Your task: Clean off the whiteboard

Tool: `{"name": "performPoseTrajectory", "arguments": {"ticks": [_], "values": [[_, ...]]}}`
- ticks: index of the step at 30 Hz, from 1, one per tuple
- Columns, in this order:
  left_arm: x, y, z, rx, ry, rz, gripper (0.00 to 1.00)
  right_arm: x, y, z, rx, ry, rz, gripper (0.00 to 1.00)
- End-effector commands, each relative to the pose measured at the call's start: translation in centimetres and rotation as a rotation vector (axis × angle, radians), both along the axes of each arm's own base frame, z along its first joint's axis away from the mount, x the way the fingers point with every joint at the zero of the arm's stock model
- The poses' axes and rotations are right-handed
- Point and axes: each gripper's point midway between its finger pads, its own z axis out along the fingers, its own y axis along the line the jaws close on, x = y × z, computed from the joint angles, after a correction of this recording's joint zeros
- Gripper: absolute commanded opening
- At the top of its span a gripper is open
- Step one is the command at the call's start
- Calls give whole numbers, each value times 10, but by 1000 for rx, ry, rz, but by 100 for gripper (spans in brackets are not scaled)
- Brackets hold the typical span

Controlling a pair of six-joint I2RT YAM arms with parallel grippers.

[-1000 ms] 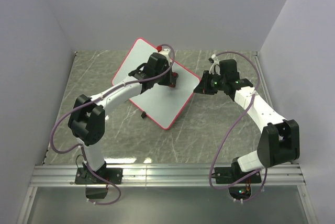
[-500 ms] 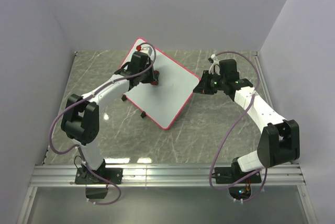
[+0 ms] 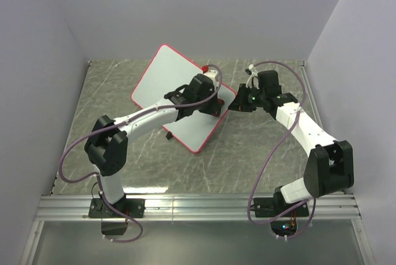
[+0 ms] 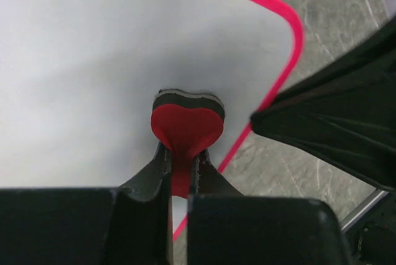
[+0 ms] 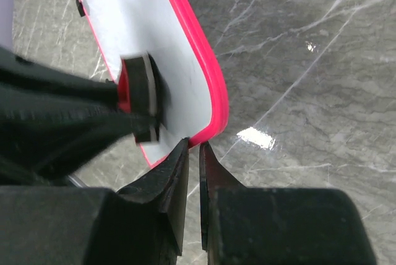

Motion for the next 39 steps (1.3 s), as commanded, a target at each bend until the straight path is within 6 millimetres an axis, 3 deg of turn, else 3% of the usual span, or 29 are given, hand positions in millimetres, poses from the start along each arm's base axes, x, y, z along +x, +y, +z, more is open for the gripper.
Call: {"name": "performPoseTrajectory", "arguments": {"ticks": [1,5,9,12,14,17,18,19,21,22,24,28,30,31,33,34,35,36,37,39], "values": [[27,38,-14,48,32,124,0,-8,30,29,74,-92,120,4],[52,90,-16,59,40,247,0,-11,28,29,67,-100,117,4],[77,155,-11,104,15,399,0,-11,26,31,60,-105,110,4],[85,184,-4,128,-3,452,0,-9,26,34,61,-115,106,4],[85,193,2,148,-18,461,0,-7,27,39,62,-127,103,5],[81,202,24,151,-55,480,0,-3,27,48,62,-146,99,28],[79,204,27,149,-59,485,0,-2,27,50,58,-152,97,55],[77,205,30,145,-59,491,0,1,26,54,59,-163,93,67],[70,210,37,135,-59,504,0,3,26,58,58,-175,85,87],[67,212,39,133,-56,509,0,4,26,60,60,-181,83,92],[60,218,46,131,-65,523,0,6,24,64,59,-197,72,99],[41,236,48,169,-57,565,0,7,19,78,45,-237,49,100],[23,249,37,208,-18,587,0,6,14,91,31,-272,32,100],[8,255,18,235,38,597,0,8,8,102,16,-307,-1,100],[-11,257,6,217,81,595,0,6,0,112,-1,-334,-26,100],[-28,260,-19,230,145,598,0,8,-9,117,-21,-351,-61,100],[-39,260,-24,211,167,597,1,4,-12,125,-23,-369,-72,100],[-48,260,-34,205,197,598,4,1,-17,124,-39,-361,-83,100],[-67,261,-57,207,271,597,11,-1,-22,124,-49,-359,-98,100],[-83,261,-70,179,317,609,21,-9,-30,127,-60,-362,-120,100]]}}
